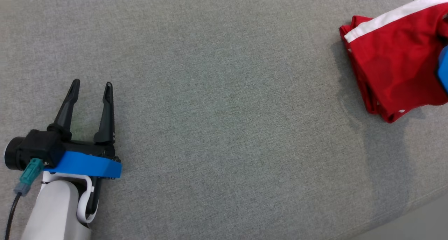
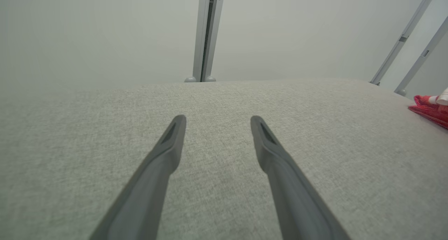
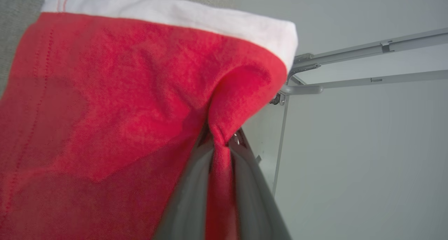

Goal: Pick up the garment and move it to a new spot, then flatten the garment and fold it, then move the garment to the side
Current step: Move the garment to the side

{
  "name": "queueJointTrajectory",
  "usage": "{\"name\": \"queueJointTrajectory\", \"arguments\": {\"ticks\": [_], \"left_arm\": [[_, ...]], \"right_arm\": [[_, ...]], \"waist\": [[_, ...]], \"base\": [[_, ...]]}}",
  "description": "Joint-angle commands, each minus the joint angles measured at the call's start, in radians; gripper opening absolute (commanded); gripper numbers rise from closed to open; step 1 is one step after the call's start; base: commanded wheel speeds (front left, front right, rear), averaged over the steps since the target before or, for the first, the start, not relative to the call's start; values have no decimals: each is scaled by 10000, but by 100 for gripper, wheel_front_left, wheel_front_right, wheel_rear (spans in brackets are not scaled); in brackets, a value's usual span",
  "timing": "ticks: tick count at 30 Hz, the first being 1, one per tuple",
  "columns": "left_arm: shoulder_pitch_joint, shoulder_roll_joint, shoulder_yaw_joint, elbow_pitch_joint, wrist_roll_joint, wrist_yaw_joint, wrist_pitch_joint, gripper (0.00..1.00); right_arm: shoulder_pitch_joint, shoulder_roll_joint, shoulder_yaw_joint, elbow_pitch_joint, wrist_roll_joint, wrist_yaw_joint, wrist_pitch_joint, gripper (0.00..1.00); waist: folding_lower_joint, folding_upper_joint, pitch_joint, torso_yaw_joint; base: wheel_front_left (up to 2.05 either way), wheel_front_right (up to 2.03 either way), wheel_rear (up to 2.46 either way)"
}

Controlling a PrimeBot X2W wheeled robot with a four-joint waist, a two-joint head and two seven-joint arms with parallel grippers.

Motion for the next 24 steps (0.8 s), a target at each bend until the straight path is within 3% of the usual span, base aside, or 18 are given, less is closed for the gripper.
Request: {"name": "queueJointTrajectory", "arguments": {"ticks": [1, 10, 11, 12, 20, 24], "left_arm": [[-156, 136, 91, -104, 63, 11, 82, 100], [-224, 524, 207, -656, 20, 166, 409, 100], [-216, 530, 193, -686, 16, 162, 432, 100], [-189, 528, 172, -716, 18, 176, 444, 100], [150, 278, 31, -517, -102, 224, 280, 100], [353, 7, -89, -142, -236, 240, 85, 100]], "right_arm": [[-290, -76, -153, 238, -441, -5, -318, 0], [-199, 1151, -1396, 1919, -2039, -3, -1663, 0], [-175, 1313, -1553, 2047, -2158, -3, -1746, 44], [-139, 1468, -1758, 2233, -2301, -3, -1762, 100], [449, 2456, -2921, 2880, -3216, -3, -1929, 100], [1052, 2927, -3538, 2841, -2946, -3, -2337, 100]], "waist": [[-1, 0, 161, 4], [-1, 0, 535, 46], [-1, 0, 532, 68], [-1, 0, 517, 93], [-1, 0, -255, 311], [-1, 0, -1095, 608]], "base": [[0, 0, 0], [0, 0, 0], [0, 0, 0], [0, 0, 0], [0, 0, 0], [0, 0, 0]]}}
